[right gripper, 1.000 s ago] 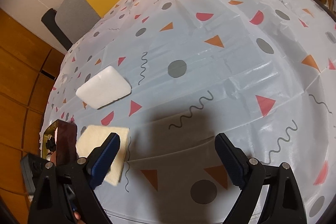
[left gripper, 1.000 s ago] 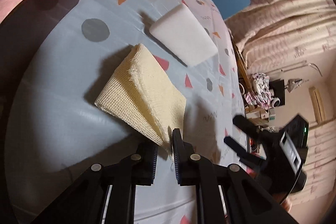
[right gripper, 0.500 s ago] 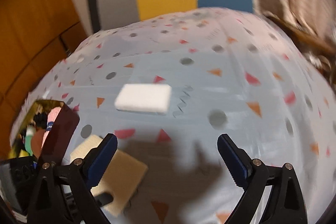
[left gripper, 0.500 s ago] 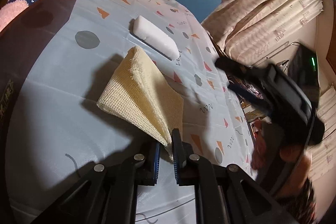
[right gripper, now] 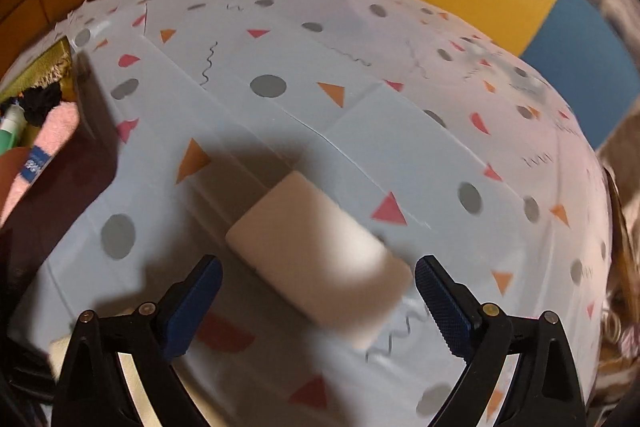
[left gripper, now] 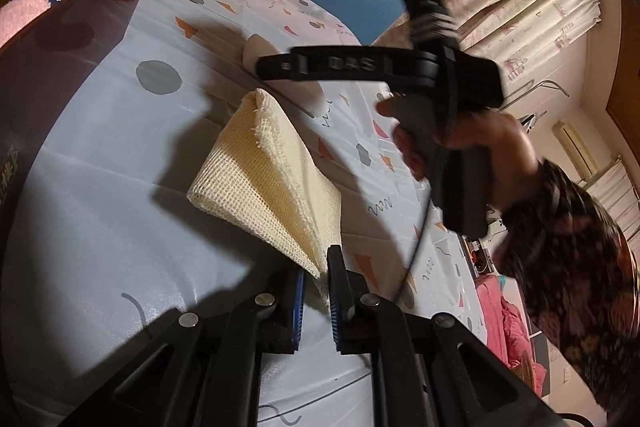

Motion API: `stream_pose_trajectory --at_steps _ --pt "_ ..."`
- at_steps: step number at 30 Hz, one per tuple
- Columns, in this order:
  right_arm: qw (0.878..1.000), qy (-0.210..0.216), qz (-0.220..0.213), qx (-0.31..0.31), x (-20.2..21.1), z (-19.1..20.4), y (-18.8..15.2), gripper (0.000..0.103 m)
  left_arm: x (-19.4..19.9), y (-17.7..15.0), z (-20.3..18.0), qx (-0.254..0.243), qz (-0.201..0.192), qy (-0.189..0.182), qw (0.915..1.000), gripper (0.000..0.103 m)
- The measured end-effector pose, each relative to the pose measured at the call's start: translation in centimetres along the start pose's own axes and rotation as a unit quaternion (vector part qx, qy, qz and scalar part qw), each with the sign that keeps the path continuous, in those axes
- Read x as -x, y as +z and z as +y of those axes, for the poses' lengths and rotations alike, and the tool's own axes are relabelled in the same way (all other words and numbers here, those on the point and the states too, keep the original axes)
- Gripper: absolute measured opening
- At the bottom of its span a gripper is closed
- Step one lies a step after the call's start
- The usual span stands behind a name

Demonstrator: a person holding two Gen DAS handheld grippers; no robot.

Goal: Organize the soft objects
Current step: 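Grasp the white rectangular sponge with the right tool while the left tool holds the cloth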

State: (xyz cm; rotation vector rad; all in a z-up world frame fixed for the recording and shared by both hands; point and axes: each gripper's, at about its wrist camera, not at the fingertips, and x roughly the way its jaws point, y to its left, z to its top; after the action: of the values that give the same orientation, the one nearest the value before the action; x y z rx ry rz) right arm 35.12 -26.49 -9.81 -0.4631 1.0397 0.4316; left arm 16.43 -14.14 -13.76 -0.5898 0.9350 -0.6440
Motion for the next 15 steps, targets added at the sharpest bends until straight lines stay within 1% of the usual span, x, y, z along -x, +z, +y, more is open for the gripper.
stream_pose_trajectory --at_steps 5,6,8,13,15 --pt "0.999 0.018 0.030 -0.015 -2.4 -1.0 0.6 0.098 0.3 0.0 1.0 0.004 -0.001 -0.010 0.9999 0.011" --pt "0.999 0.022 0.025 -0.024 -2.4 -1.2 0.5 0.098 0.3 0.0 1.0 0.004 -0.002 -0.010 0.9999 0.011" --pt "0.999 0.026 0.012 -0.044 -2.1 -1.5 0.0 0.091 0.2 -0.1 1.2 0.004 -0.002 -0.010 0.9999 0.011" --pt "0.996 0.028 -0.016 -0.089 -0.4 -1.7 -2.0 0.084 0.2 -0.1 1.2 0.006 -0.003 -0.011 0.9999 0.011" --pt "0.992 0.026 -0.025 -0.119 0.5 -1.8 -3.1 0.077 0.3 -0.1 1.2 0.007 -0.003 -0.011 0.9999 0.011"
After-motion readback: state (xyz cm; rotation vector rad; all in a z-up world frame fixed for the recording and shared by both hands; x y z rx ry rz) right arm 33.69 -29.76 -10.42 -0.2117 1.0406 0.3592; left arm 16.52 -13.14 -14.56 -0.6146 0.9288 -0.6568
